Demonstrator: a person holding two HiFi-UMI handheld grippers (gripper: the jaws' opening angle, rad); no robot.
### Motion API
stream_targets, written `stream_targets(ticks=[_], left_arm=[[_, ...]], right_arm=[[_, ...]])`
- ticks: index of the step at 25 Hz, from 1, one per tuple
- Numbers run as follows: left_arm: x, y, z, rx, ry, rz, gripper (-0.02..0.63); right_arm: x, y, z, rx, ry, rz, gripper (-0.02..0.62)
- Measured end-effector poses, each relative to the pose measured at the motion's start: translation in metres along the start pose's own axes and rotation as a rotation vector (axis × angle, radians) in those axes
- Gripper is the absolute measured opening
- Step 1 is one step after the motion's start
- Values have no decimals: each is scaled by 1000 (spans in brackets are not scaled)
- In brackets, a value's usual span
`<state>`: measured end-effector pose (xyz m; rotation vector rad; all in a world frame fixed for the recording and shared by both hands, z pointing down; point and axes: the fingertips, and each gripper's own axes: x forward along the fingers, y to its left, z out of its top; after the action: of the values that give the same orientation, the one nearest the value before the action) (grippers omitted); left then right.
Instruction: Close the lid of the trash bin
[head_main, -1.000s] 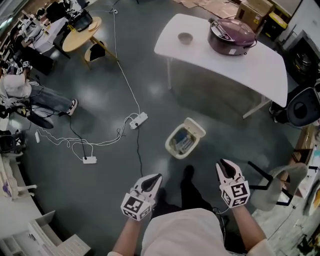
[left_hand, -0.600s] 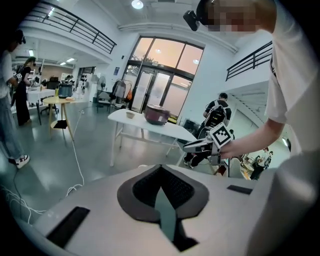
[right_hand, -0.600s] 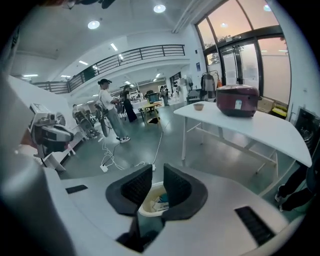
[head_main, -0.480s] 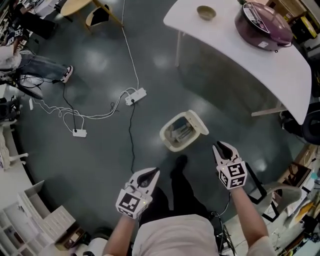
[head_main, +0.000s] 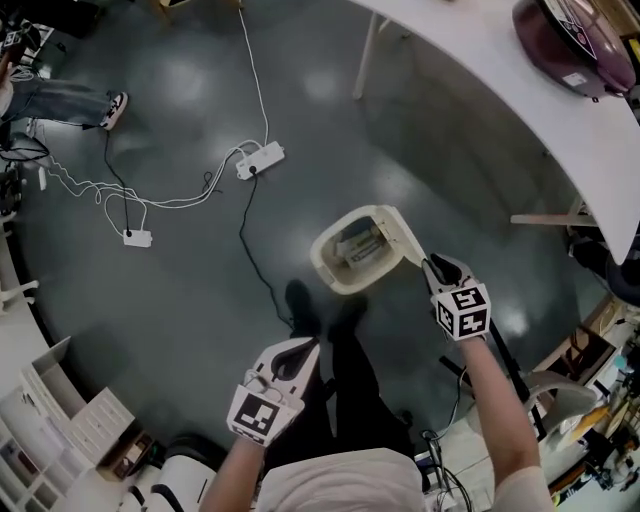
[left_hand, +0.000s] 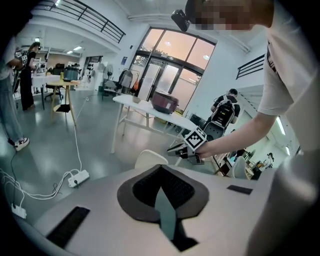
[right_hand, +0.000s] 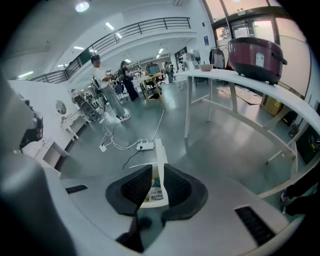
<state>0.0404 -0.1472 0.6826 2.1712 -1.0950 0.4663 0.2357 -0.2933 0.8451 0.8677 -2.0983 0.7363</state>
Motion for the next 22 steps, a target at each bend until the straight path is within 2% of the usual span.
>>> stream_targets(ticks=[4,8,18,22], left_arm=[[10,18,-10,-39,9,6,12],[15,29,-23,-61,20,10,12],[26,46,-53,-75,48,1,12],[26,54,-72,-112,51,12,12]], right_arm=[[32,-15,-10,39,47,-2,86],[39,-8,-10,95,35,31,67],[63,76,-42,11,80,142,80],[82,110,-60,-51,111,175,83]])
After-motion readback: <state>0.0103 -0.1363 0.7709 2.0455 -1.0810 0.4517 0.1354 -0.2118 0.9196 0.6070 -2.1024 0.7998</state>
